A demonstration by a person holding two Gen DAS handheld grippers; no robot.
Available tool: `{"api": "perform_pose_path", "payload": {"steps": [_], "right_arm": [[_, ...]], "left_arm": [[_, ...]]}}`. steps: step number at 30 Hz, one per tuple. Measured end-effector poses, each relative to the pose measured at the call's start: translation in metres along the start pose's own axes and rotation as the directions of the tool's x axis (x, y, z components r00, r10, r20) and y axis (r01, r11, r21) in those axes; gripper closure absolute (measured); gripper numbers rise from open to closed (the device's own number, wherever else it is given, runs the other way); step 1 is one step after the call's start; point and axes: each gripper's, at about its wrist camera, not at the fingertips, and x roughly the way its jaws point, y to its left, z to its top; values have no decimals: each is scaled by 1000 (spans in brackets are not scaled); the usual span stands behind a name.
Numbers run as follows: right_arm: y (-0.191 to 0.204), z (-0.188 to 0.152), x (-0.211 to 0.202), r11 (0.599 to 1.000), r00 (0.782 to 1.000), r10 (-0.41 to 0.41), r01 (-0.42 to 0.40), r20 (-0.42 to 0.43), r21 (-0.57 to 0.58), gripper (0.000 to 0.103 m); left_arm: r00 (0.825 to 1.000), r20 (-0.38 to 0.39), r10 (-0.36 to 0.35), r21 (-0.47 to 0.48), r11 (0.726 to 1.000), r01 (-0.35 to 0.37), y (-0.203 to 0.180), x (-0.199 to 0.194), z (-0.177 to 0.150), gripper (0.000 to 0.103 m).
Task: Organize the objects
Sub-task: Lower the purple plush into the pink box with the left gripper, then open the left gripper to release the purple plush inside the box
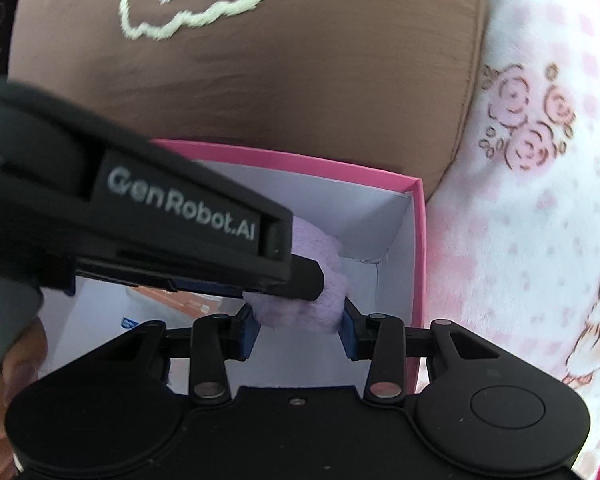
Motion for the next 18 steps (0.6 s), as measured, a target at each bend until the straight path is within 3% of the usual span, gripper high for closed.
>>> {"api": "perform_pose_path", "payload": {"steps": [7, 11, 18], "right_arm": [[0, -2, 2, 996, 1000, 22, -23, -9, -85, 57], [3, -9, 2, 984, 1000, 20, -20, -1, -176, 57], [-9, -15, -5, 979, 997, 76, -69, 28, -193, 57]], "left_arm": [[999, -39, -38, -89, 995, 34, 17, 6, 0, 68], [998, -51, -31, -83, 996, 26, 17, 9, -2, 68], [997, -74, -12, -65, 998, 7, 14, 18, -4, 68]]}}
